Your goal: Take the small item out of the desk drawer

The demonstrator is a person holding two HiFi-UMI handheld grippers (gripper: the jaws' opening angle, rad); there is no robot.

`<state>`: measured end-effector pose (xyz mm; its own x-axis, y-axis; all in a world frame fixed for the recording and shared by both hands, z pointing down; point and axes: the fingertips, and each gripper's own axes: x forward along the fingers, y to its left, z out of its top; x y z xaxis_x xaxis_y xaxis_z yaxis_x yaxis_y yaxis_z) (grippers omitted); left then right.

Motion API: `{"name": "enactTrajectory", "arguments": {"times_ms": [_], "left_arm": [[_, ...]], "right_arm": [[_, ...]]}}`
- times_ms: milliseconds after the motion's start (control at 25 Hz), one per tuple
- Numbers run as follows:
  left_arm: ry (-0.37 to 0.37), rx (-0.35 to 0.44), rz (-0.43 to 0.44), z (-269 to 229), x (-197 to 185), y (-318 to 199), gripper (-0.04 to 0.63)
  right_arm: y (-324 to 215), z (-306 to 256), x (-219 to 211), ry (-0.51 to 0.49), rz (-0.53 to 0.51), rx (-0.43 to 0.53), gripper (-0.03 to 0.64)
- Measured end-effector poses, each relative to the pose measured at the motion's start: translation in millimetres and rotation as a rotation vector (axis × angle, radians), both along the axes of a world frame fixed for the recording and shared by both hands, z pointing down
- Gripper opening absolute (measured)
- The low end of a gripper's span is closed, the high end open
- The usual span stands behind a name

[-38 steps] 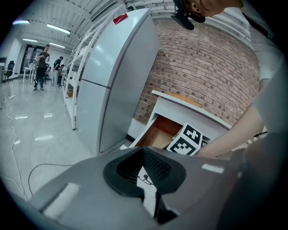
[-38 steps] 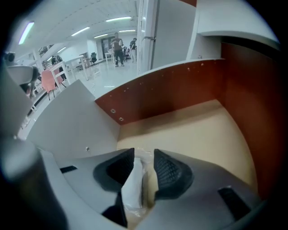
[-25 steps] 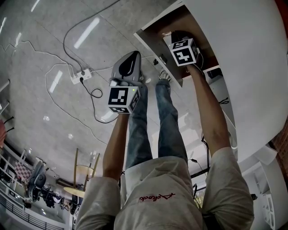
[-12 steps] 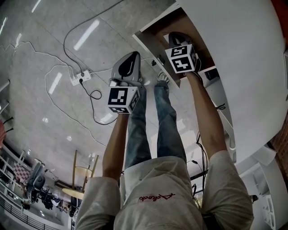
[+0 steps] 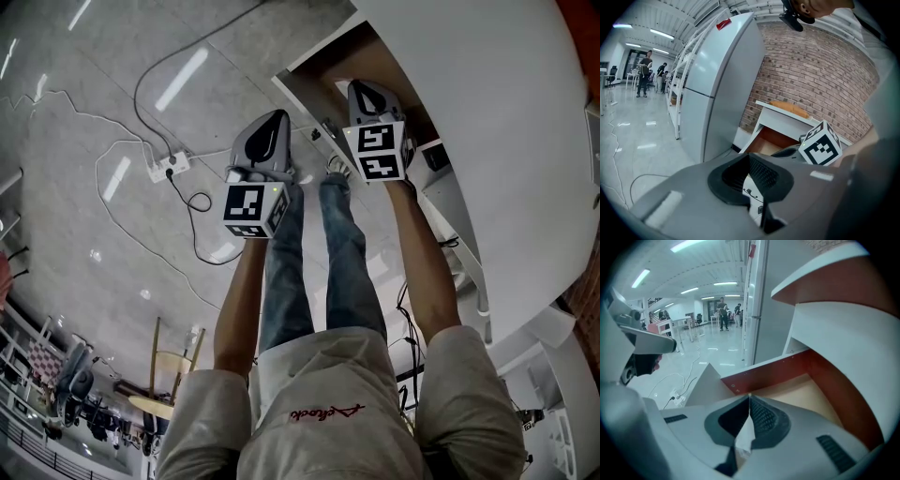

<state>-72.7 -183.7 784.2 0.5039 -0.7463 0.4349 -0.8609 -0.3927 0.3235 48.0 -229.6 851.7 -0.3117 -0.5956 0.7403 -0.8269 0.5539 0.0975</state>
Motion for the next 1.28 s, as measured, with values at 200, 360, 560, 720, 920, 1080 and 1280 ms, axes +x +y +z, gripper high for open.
{"name": "enactTrajectory", "arguments": {"times_ms": [200,360,560,720,920,1080,1280], "left_arm": [[-0.006,0.004,-0.003,-5,0,1,0.009],[-0.007,0.009,0.0,-11,0,4,0.009],[-0.008,0.015,0.004,-15,5,8,0.009],[-0.008,0.018,0.009,-20,7,10,0.009],[-0.011,0.02,0.013,-27,8,15,0.009],[-0.007,0.027,0.013,-39,10,16,0.009],[-0.007,0.04,0.017,-69,10,19,0.009]], "right_arm": [[10,-24,-3,-0.026,0.0,0.058,0.014],[19,-49,-5,-0.05,0.005,0.103,0.014],[34,-73,-4,-0.081,0.014,0.151,0.014],[44,-86,0,-0.111,0.044,0.17,0.014],[57,-92,3,-0.139,0.066,0.168,0.012],[63,-107,4,-0.154,0.081,0.182,0.014],[70,-137,5,-0.178,0.111,0.197,0.013]]}}
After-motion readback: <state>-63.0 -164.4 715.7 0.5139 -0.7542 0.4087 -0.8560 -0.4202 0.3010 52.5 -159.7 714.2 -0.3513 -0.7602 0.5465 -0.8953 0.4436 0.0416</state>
